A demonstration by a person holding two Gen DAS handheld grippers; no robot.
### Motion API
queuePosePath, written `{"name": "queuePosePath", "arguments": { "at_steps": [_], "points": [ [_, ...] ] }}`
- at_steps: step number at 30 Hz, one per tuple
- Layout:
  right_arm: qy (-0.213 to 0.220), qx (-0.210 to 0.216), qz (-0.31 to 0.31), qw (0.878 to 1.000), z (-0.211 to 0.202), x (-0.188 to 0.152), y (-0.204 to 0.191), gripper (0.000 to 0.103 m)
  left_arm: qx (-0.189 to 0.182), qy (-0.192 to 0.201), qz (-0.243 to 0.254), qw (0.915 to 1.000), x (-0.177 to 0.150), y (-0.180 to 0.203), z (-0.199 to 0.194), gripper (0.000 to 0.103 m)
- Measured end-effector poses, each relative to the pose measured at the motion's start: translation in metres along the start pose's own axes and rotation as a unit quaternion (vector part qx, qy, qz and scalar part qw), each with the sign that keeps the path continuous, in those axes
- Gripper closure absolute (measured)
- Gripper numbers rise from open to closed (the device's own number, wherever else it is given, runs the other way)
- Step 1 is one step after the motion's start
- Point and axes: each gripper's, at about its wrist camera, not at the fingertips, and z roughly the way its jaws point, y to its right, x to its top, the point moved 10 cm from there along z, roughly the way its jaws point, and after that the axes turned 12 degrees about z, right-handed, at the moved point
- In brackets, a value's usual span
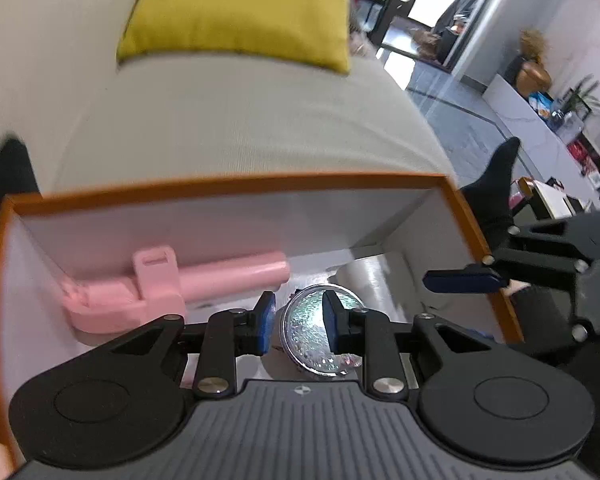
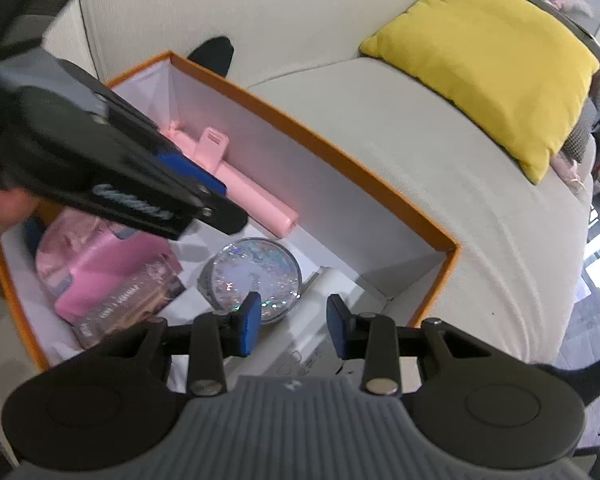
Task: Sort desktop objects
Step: 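Open the left gripper and withdraw both tools from the box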
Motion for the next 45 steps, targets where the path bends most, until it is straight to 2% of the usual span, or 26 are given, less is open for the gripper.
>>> {"name": "queuePosePath", "arguments": {
  "at_steps": [6,9,10,13,16,18,22,27,34,45],
  "points": [
    [0.031,-0.004,0.024,0.999,-0.043,-0.001,-0.012,0.064,0.048,0.047,0.06,0.9959,-0.002,0.028,-0.066,0.075],
    [0.051,-0.004,0.041,0.998,-0.066,-0.005,-0.021,0.064,0.077,0.064,0.074,0.9922,-0.006,0.04,-0.093,0.072],
    [0.06,-0.003,0.045,0.997,-0.073,-0.007,-0.024,0.062,0.086,0.069,0.077,0.9909,-0.008,0.044,-0.102,0.068],
    [0.089,-0.001,0.061,0.994,-0.091,-0.011,-0.037,0.055,0.1,0.084,0.072,0.9889,-0.015,0.053,-0.123,0.048],
    [0.115,0.011,0.092,0.989,-0.105,-0.017,-0.048,0.055,0.109,0.096,0.062,0.9875,-0.027,0.059,-0.136,0.045],
    [0.134,0.014,0.111,0.985,-0.112,-0.023,-0.053,0.055,0.125,0.099,0.052,0.9859,-0.036,0.058,-0.139,0.036],
    [0.167,-0.006,0.139,0.976,-0.114,-0.036,-0.059,0.054,0.155,0.108,0.018,0.9819,-0.053,0.05,-0.141,0.023],
    [0.197,-0.016,0.18,0.964,-0.103,-0.052,-0.06,0.042,0.19,0.119,0.017,0.9745,-0.073,0.043,-0.136,0.021],
    [0.218,-0.025,0.23,0.948,-0.086,-0.07,-0.052,0.041,0.205,0.122,0.012,0.9711,-0.087,0.04,-0.121,0.021],
    [0.227,-0.016,0.241,0.943,-0.073,-0.08,-0.057,0.039,0.212,0.112,0.01,0.9708,-0.098,0.033,-0.099,0.021]
  ]
}}
